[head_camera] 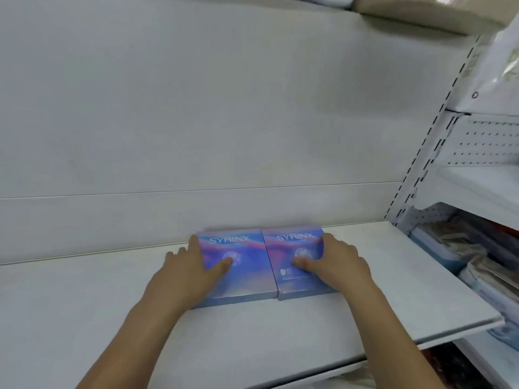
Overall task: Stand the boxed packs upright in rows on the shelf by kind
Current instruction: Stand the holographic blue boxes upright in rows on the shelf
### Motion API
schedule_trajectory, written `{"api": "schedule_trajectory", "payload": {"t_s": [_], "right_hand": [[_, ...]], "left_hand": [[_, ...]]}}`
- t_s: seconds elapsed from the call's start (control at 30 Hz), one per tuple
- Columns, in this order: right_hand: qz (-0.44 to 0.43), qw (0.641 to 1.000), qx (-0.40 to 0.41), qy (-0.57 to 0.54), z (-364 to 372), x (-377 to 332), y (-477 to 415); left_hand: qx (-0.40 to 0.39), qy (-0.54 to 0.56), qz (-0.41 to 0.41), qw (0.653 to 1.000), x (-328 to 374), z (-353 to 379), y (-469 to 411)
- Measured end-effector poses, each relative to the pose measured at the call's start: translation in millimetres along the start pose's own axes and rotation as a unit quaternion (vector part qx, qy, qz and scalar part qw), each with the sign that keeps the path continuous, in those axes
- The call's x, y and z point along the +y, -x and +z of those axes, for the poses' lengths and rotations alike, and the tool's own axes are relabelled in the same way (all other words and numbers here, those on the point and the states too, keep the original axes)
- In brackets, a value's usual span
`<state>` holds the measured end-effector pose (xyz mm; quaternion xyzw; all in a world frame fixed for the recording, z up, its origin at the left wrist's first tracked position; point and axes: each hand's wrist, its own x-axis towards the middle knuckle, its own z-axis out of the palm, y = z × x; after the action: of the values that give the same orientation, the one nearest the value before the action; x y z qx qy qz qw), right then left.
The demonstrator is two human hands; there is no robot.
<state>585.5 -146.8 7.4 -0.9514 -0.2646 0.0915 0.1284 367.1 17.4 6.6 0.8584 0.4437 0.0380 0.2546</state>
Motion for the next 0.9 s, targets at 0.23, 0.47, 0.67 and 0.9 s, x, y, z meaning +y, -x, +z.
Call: {"api": "schedule_trajectory", "payload": {"t_s": [0.23,0.47,0.67,0.9], "right_hand": [[-0.076,0.976,0.065,-0.192,-3.1,8.5,-5.2],[-0.103,0.818,0.057,-0.564,-11.2,40.3,-15.6],[-0.16,0.757,-0.007,-0.634,-3.7,10.7,-0.2],[-0.204,0.728,-0.06,-0.652,21.0,-65.6,43.3]], "left_hand": [[0.053,0.011,-0.031,0.998,20.7,8.5,-15.9],[0.035,0.401,-0.032,0.915,-5.6,-1.9,-1.9],[0.149,0.525,-0.007,0.838,-48.5,-17.0,46.2],[0.263,0.57,0.006,0.779,-137.5,-55.8,108.0]]}}
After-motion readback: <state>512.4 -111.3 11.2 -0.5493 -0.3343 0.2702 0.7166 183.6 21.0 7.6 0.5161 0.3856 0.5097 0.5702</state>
